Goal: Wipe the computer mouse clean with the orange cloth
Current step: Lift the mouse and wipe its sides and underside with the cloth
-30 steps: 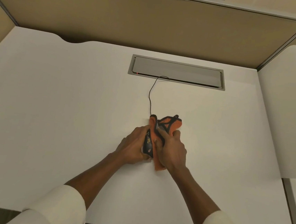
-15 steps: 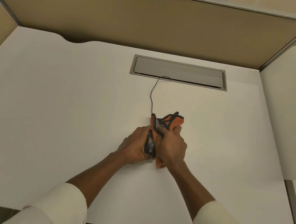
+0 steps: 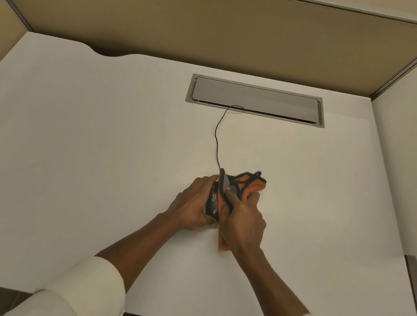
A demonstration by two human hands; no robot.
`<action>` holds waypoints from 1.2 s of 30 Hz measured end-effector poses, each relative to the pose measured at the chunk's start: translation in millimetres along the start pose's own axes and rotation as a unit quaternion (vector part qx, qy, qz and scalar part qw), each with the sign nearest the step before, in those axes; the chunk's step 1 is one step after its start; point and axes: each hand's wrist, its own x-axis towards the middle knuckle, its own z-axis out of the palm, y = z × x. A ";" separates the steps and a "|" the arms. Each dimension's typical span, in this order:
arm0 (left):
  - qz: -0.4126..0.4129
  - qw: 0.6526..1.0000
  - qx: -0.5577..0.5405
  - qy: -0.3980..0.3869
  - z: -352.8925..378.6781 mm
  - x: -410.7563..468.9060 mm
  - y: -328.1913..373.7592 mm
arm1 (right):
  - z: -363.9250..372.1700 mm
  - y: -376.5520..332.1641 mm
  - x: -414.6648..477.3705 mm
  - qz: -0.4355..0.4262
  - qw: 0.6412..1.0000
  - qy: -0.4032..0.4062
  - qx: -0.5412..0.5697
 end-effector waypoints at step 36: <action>-0.014 1.000 -0.004 -0.014 6.3 4.6 -7.5 | 11.2 27.5 -33.2 -0.027 0.998 0.010 0.053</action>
